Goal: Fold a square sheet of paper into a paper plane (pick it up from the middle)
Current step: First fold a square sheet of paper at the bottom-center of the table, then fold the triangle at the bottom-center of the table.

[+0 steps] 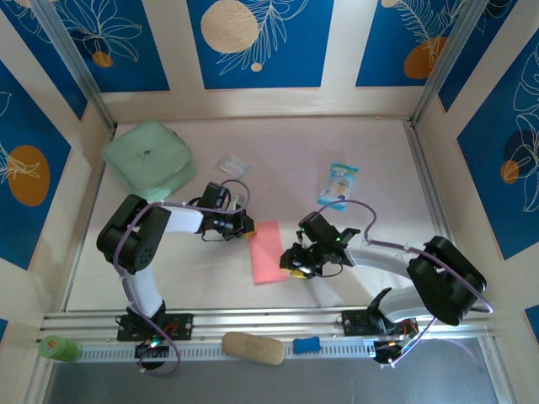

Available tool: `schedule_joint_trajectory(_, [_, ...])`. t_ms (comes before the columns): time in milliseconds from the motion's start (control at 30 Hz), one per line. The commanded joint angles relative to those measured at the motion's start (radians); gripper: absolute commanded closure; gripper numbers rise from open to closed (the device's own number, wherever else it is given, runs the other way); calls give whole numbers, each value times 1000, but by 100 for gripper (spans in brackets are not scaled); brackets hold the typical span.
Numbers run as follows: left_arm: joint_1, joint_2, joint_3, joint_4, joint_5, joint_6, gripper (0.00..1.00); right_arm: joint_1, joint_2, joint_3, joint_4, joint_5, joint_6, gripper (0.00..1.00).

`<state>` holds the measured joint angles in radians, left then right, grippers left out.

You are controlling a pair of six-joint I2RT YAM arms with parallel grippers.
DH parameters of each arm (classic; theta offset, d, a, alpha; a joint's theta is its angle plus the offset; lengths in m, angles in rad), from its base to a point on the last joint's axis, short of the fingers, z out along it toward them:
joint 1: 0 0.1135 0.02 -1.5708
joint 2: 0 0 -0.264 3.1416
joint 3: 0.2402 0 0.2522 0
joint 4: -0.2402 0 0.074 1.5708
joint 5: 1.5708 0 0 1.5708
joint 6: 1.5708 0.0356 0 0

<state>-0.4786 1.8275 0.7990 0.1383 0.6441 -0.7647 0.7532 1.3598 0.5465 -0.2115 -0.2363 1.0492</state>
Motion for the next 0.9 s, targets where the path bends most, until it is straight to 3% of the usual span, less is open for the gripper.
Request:
schedule_joint_trajectory(0, [-6, 53, -34, -103, -67, 30, 100, 8, 11, -14, 11, -33, 15, 58])
schedule_joint_trajectory(867, [-7, 48, -35, -88, -51, 15, 100, 66, 64, -17, 119, -37, 78, 63])
